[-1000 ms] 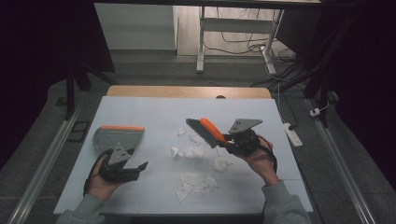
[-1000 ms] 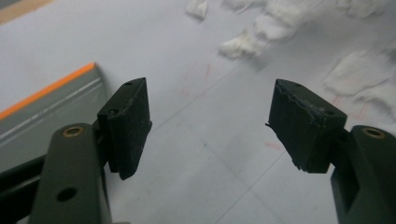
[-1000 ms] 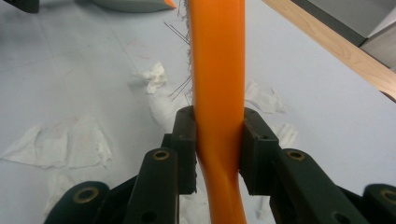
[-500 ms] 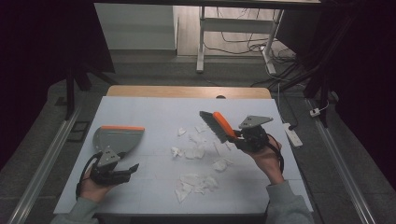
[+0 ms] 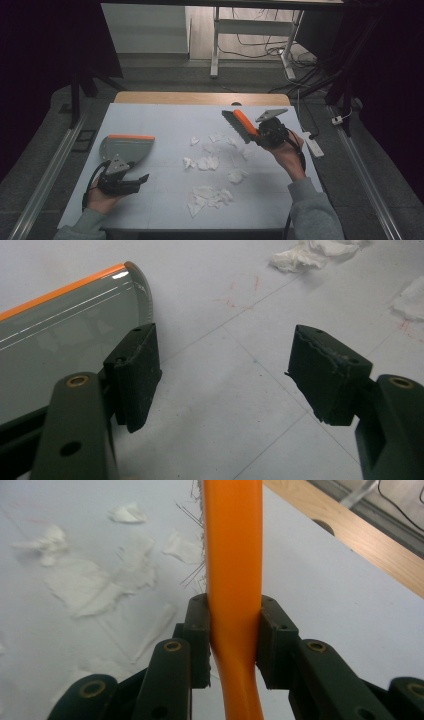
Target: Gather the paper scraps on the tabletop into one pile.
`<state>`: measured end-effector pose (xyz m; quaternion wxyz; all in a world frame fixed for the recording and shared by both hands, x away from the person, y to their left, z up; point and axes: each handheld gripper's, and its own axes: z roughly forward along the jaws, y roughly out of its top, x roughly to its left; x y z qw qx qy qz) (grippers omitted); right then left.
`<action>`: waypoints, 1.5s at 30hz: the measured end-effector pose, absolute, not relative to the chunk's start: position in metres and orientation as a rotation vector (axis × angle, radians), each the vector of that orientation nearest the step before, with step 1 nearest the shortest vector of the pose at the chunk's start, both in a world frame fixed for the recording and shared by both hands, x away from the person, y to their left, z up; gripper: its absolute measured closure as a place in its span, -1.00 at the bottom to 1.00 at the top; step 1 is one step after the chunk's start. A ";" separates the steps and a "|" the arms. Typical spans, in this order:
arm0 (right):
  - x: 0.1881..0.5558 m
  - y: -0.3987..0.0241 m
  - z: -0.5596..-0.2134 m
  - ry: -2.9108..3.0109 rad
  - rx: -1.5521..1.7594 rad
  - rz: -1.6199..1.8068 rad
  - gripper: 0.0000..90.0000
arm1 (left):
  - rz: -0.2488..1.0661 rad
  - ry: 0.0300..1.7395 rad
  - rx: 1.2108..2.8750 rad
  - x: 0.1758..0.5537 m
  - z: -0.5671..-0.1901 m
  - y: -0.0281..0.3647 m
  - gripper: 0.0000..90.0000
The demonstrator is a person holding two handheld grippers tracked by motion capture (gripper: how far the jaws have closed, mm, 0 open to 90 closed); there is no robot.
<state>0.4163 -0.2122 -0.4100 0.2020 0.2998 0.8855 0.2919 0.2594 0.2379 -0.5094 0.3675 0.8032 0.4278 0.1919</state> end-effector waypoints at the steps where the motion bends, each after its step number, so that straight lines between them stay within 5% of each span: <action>1: 0.421 -0.209 -0.410 2.484 0.838 0.787 0.56 | 0.491 1.095 2.067 0.259 -0.510 0.237 -0.33; 27: 0.499 -0.137 -0.445 2.642 0.807 0.161 0.56 | 0.497 1.076 2.085 0.258 -0.515 0.232 -0.34; 45: 0.440 -0.113 -0.445 2.883 0.452 0.217 0.57 | 0.492 1.073 2.092 0.257 -0.516 0.231 -0.34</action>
